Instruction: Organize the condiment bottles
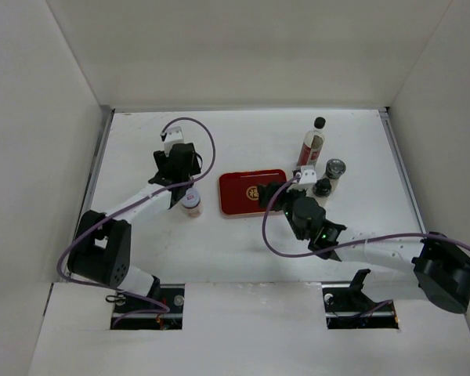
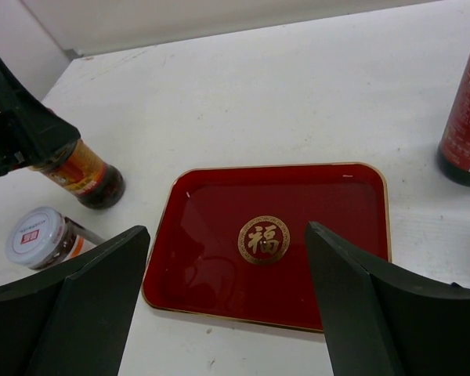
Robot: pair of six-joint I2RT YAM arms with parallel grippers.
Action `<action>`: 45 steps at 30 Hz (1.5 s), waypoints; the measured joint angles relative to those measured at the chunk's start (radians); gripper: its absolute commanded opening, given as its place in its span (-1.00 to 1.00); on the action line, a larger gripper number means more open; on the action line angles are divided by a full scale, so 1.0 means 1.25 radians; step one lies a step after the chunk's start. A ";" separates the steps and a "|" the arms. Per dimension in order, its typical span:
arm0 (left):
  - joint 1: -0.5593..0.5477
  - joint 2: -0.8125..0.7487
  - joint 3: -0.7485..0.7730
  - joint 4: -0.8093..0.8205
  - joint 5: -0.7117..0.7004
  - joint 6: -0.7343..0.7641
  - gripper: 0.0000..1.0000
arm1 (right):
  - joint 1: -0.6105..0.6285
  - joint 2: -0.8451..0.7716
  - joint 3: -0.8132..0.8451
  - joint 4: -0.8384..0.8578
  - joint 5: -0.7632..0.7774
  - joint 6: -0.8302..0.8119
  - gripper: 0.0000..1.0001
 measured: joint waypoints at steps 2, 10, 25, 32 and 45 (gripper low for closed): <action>-0.002 -0.019 -0.005 -0.003 0.000 0.002 -0.23 | -0.002 0.000 0.000 0.000 -0.006 0.003 0.73; -0.050 -0.098 0.014 0.013 -0.009 0.028 -0.23 | -0.009 0.002 0.000 0.000 -0.015 0.019 0.73; -0.297 0.008 0.078 0.065 0.009 0.037 -0.23 | -0.096 -0.047 -0.019 -0.039 -0.015 0.090 -0.28; -0.315 0.108 0.080 0.096 0.011 0.036 -0.22 | -0.116 -0.047 -0.021 -0.063 -0.017 0.119 0.03; -0.309 0.143 0.093 0.180 -0.016 0.039 0.71 | -0.129 -0.045 -0.024 -0.072 -0.018 0.130 0.56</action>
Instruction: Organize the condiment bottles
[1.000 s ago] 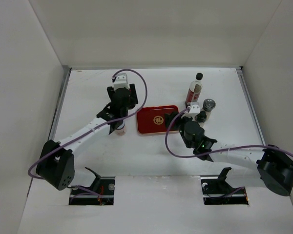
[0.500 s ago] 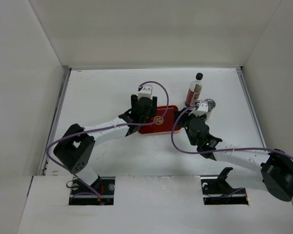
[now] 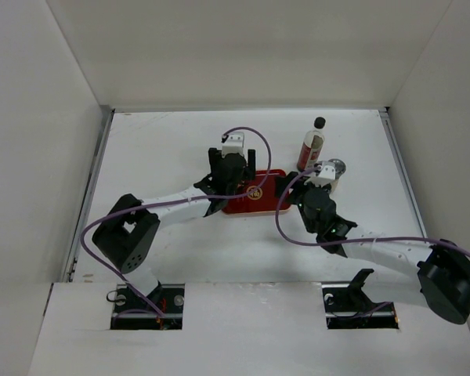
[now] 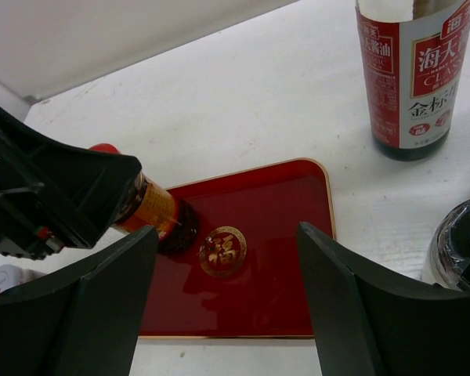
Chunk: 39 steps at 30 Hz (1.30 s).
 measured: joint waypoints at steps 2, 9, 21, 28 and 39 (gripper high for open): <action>0.000 -0.010 -0.002 0.018 -0.006 0.000 0.81 | -0.002 -0.001 0.000 0.000 0.000 -0.001 0.42; 0.004 -0.126 -0.049 0.056 -0.010 0.000 0.67 | -0.002 -0.006 0.000 -0.001 -0.005 -0.004 -0.61; 0.073 -0.483 -0.419 0.201 -0.085 -0.046 -0.10 | -0.004 0.054 0.162 -0.092 -0.016 -0.036 -0.47; 0.156 -0.655 -0.557 0.205 -0.114 -0.103 -0.13 | -0.097 0.114 0.359 -0.193 -0.022 -0.100 -0.21; 0.199 -0.768 -0.621 0.208 -0.112 -0.173 0.21 | -0.298 0.216 0.557 -0.365 -0.016 -0.191 0.78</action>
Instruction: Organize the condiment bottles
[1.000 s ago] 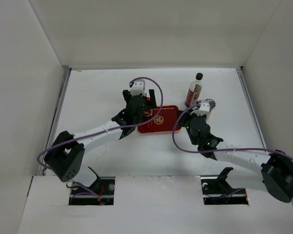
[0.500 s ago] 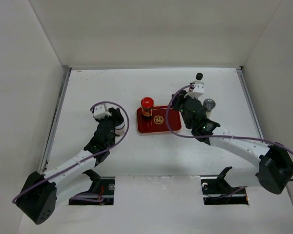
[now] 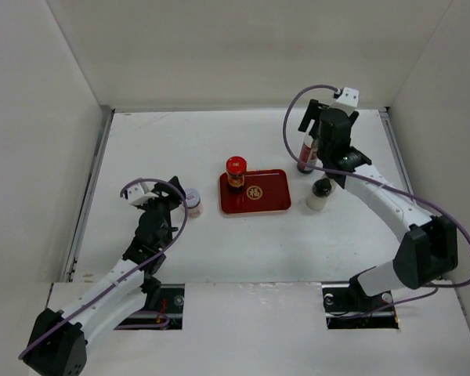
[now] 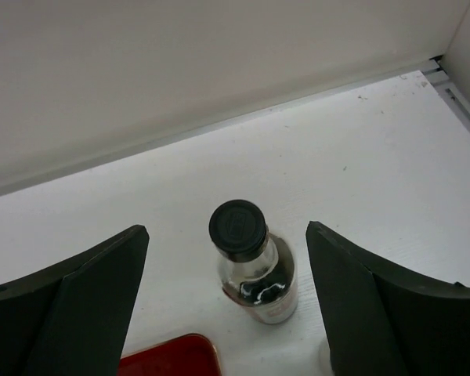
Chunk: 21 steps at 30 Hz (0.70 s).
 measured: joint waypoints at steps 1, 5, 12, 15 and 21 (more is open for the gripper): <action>0.000 0.000 0.000 0.000 0.001 -0.002 0.24 | -0.008 0.015 0.018 -0.015 -0.005 -0.008 0.78; 0.001 -0.002 0.000 0.000 0.003 -0.012 0.29 | -0.031 0.064 0.067 -0.057 -0.031 -0.024 0.59; 0.002 0.003 0.000 0.001 0.008 -0.024 0.37 | -0.055 0.115 0.088 -0.097 -0.056 -0.030 0.17; 0.002 0.007 0.000 0.001 0.011 -0.027 0.39 | -0.056 0.125 0.088 -0.103 -0.062 -0.029 -0.17; 0.005 0.016 -0.001 0.001 0.013 -0.030 0.43 | -0.053 0.132 0.092 -0.095 -0.063 -0.043 -0.49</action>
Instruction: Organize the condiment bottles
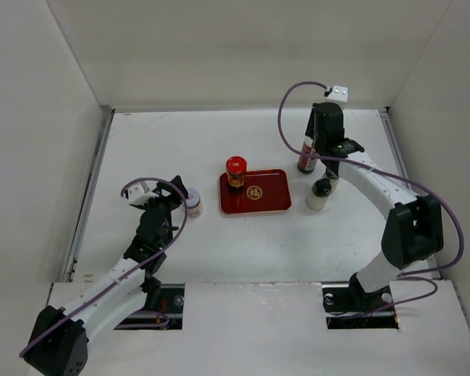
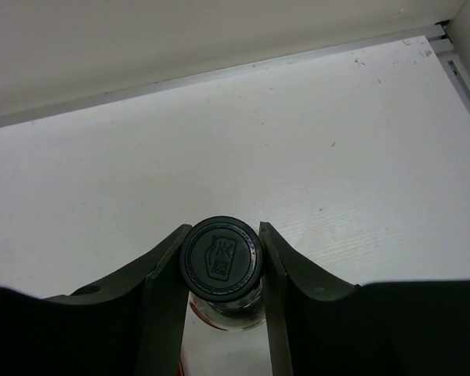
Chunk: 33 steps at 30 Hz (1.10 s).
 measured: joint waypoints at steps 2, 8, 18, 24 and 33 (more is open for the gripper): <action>0.000 0.006 0.000 0.000 0.000 0.000 0.45 | 0.005 -0.002 -0.005 0.010 0.005 -0.013 -0.51; -0.001 0.014 0.000 0.000 0.005 0.000 0.55 | 0.064 -0.040 -0.006 0.012 0.026 -0.065 -0.52; 0.000 0.006 -0.001 0.003 0.007 -0.001 0.59 | 0.244 -0.141 -0.042 0.110 0.022 -0.074 -0.52; 0.000 0.006 -0.001 0.009 0.009 -0.001 0.59 | 0.294 -0.120 -0.072 0.119 0.018 -0.068 -0.54; 0.000 0.000 -0.004 0.013 0.011 -0.001 0.60 | 0.339 -0.049 -0.085 0.160 0.019 -0.064 -0.53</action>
